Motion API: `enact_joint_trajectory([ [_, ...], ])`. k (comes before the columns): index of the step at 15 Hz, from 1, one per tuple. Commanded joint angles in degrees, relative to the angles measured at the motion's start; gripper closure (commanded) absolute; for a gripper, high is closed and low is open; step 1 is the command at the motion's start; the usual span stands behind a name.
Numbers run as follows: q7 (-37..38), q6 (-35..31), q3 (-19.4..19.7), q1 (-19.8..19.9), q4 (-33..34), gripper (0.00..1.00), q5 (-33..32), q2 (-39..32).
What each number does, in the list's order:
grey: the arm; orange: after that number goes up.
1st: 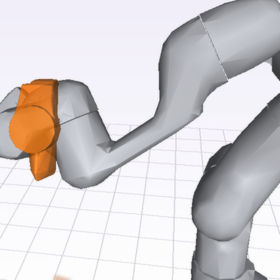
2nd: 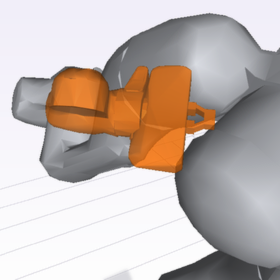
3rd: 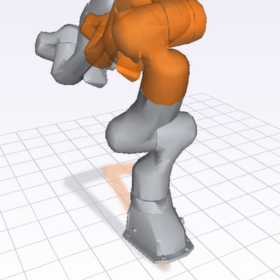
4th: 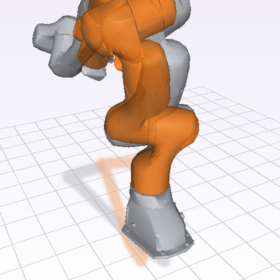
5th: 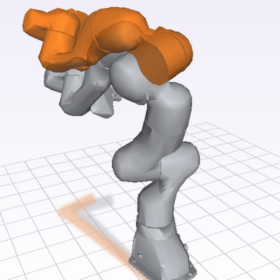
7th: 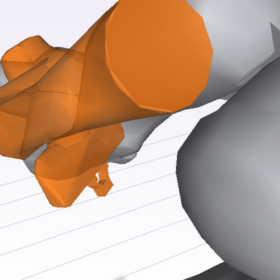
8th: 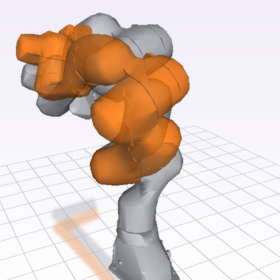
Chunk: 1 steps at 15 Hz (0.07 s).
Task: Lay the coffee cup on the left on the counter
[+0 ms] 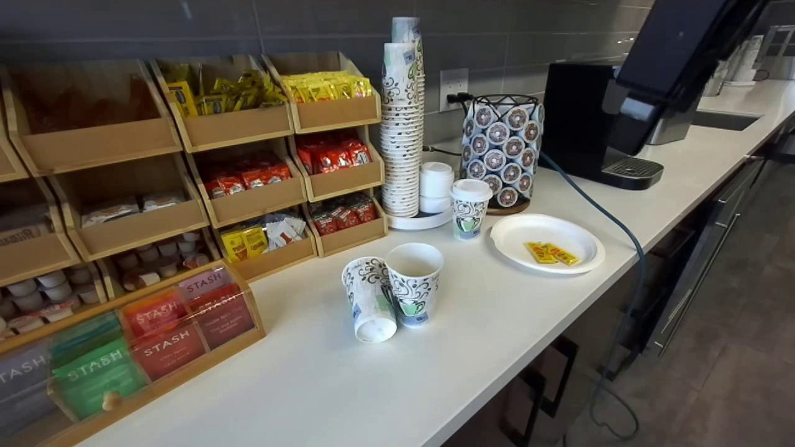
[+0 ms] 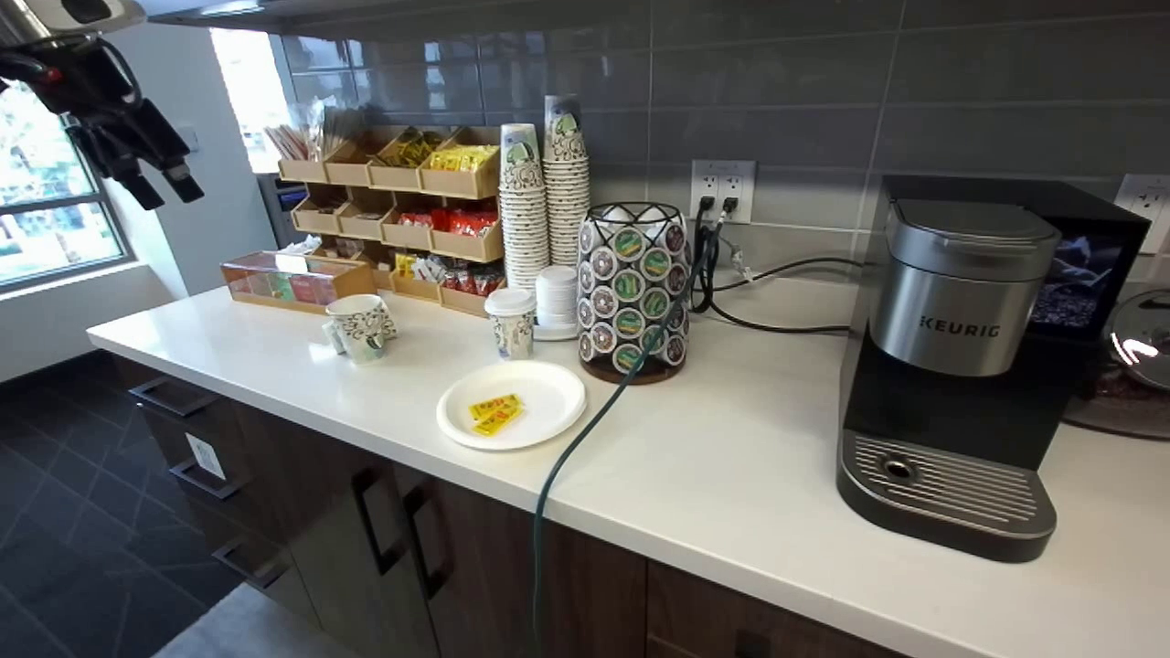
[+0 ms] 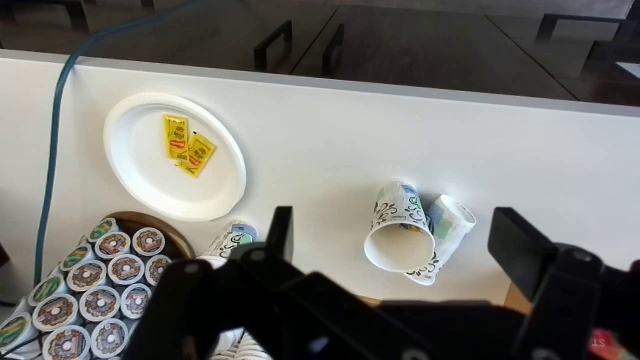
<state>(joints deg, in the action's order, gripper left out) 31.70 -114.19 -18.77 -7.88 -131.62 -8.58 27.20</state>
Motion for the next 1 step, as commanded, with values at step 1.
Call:
enact_joint_trajectory([
  [1, -0.1, 0.19, -0.32, 0.28, 0.08, 0.0, 0.14, -0.14],
])
